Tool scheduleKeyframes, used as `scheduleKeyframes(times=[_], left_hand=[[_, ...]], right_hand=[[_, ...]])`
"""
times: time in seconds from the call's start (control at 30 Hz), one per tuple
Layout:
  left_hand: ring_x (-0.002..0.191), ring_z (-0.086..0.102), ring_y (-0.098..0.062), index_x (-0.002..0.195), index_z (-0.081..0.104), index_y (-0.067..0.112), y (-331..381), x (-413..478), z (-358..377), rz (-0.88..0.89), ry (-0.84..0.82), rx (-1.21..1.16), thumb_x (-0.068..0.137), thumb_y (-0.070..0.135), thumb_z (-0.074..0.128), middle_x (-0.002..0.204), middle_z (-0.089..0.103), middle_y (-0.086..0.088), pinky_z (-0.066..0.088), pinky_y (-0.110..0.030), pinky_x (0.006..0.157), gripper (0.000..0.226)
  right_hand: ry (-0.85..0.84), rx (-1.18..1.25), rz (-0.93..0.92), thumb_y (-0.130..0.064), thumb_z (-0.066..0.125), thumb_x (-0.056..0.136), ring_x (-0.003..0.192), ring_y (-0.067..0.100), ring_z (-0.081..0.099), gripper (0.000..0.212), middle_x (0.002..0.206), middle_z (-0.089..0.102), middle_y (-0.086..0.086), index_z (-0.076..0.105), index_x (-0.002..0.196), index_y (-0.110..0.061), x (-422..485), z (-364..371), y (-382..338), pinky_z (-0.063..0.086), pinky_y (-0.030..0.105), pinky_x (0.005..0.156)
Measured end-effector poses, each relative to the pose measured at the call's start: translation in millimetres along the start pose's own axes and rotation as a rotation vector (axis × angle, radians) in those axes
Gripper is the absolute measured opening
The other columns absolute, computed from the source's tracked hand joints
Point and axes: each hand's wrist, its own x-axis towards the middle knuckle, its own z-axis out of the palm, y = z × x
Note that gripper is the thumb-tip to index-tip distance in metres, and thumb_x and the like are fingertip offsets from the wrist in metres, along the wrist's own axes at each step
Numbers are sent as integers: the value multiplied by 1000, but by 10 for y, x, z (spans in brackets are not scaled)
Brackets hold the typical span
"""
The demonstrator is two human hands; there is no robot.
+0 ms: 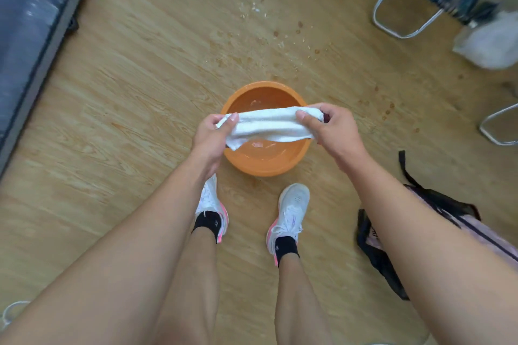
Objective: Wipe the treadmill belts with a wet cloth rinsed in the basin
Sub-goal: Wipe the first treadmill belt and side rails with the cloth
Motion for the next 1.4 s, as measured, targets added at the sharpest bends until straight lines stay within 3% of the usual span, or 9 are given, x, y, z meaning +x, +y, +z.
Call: scheduleKeyframes(times=[0.2, 0.3, 0.47, 0.63, 0.8, 1.0, 1.17, 1.3, 1.4], left_hand=[[80, 66, -10, 105, 69, 18, 811, -838, -154, 321, -19, 1, 93, 11, 78, 92, 72, 4, 53, -22, 68, 17], [94, 66, -14, 117, 71, 15, 1289, -1529, -231, 451, 37, 62, 91, 9, 79, 104, 72, -1, 56, -32, 82, 28], [111, 66, -12, 121, 67, 11, 2089, -2891, -227, 626, 108, 156, 93, 4, 74, 117, 71, 0, 52, -43, 105, 30], [107, 64, -3, 112, 66, 22, 2684, -4215, -255, 679, 222, 229, 98, 25, 73, 111, 70, 10, 50, -27, 95, 16], [88, 67, -12, 99, 75, 19, 3182, -5374, -415, 791, 234, -54, 101, 23, 68, 95, 76, 3, 55, -34, 84, 8], [99, 73, -23, 104, 78, 15, 3739, -6486, -426, 993, 238, -363, 99, 22, 67, 108, 79, -7, 60, -38, 87, 15], [121, 69, -37, 120, 70, -2, 4037, -6992, -512, 1097, 57, -475, 95, 17, 59, 138, 68, -12, 59, -44, 100, 34], [120, 70, -34, 108, 80, 8, 4137, -7174, -585, 1091, 21, -431, 93, 25, 62, 132, 72, -12, 61, -39, 92, 29], [106, 73, -26, 106, 80, 16, 4133, -7162, -563, 1142, 270, -129, 102, 35, 61, 110, 79, -3, 61, -50, 84, 27]], right_hand=[[35, -56, -153, -19, 82, 91, 55, -3, 46, 19, 73, 57, -7, 67, 94, -7, -522, -406, -905, 37, 13, 55], [10, -56, -200, -11, 78, 92, 65, -3, 54, 15, 86, 71, -2, 63, 92, -7, -914, -700, -1496, 42, 17, 63], [-43, 0, -299, -21, 72, 99, 63, 10, 59, 17, 75, 71, 3, 56, 99, -14, -1863, -1245, -2547, 44, 24, 57], [-17, 30, -456, -35, 64, 105, 69, 35, 70, 18, 78, 74, 10, 58, 107, -17, -2864, -1797, -3428, 53, 47, 62], [14, 79, -653, -29, 58, 109, 80, 42, 65, 16, 90, 71, 13, 68, 108, -17, -3653, -2373, -4146, 52, 64, 70], [103, 196, -823, -36, 63, 105, 59, 19, 60, 17, 76, 72, 4, 68, 95, -23, -4480, -2711, -4763, 48, 39, 50], [104, 298, -889, -36, 67, 99, 62, 11, 57, 25, 72, 66, -3, 64, 84, -16, -4837, -2871, -4987, 46, 21, 56], [105, 443, -825, -31, 64, 102, 78, 24, 73, 26, 87, 75, 16, 62, 89, -8, -4928, -2996, -5027, 61, 29, 71], [125, 451, -809, -41, 65, 103, 76, 41, 69, 33, 87, 71, 27, 61, 91, -11, -4911, -2981, -4984, 59, 54, 72]])
